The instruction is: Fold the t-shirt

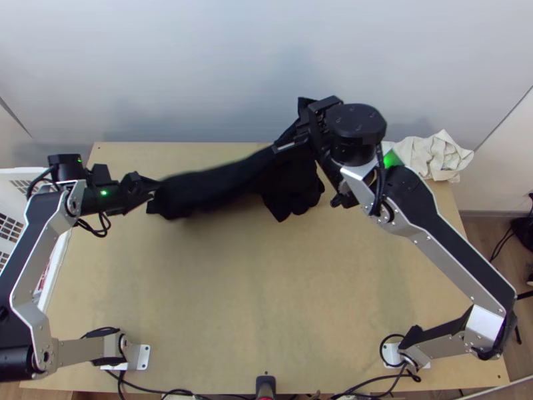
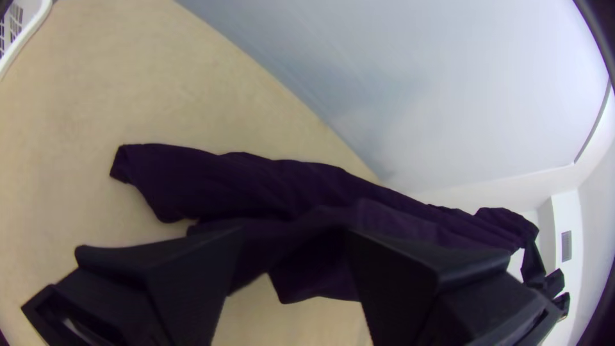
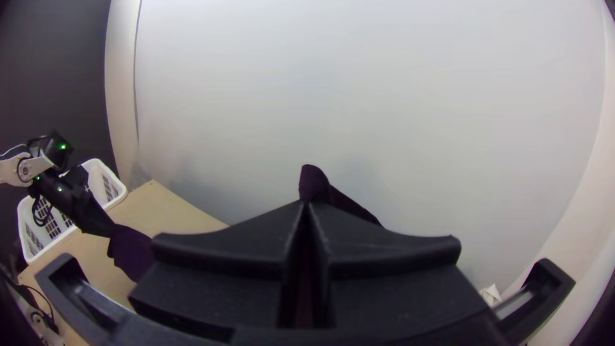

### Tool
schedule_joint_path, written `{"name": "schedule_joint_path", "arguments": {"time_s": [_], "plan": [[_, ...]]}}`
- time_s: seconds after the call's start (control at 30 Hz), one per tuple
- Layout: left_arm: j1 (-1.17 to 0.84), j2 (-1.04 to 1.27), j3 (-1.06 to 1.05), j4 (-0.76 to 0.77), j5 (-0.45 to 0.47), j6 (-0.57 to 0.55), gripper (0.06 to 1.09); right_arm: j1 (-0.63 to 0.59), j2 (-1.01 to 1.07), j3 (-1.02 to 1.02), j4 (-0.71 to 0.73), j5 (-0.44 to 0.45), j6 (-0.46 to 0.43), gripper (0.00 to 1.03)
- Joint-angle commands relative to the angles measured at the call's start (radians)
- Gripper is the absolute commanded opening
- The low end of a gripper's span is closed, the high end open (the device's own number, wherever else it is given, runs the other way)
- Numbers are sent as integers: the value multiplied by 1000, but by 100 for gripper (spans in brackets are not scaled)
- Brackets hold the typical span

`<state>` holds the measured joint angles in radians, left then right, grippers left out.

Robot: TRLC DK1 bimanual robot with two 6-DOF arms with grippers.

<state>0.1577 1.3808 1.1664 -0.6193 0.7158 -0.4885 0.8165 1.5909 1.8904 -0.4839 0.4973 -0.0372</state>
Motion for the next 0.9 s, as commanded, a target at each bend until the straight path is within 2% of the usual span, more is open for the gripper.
{"name": "schedule_joint_path", "arguments": {"time_s": [0.0,0.3,0.4,0.47,0.57,0.67,0.77,0.87], "plan": [[22,63,-45,-3,93,11,103,10,-8,-28,-10,-6,3,3],[36,12,-56,-48,25,160,103,-60,-43,-28,-7,-6,3,3],[26,-23,-77,-108,4,297,103,-71,-57,-39,-7,-6,11,3],[-29,-77,-105,-212,-12,482,103,-71,-60,-47,-7,-6,14,3],[-147,-174,-171,-229,-139,617,103,-69,-62,-51,-7,-6,17,3],[-261,-230,-205,-260,-176,692,102,-68,-55,-47,-7,-6,26,3],[-437,-236,-232,-240,-315,696,102,-66,-51,-47,-7,-8,31,3],[-590,-206,-271,-143,-463,663,102,-60,-46,-43,-9,-8,36,3]]}}
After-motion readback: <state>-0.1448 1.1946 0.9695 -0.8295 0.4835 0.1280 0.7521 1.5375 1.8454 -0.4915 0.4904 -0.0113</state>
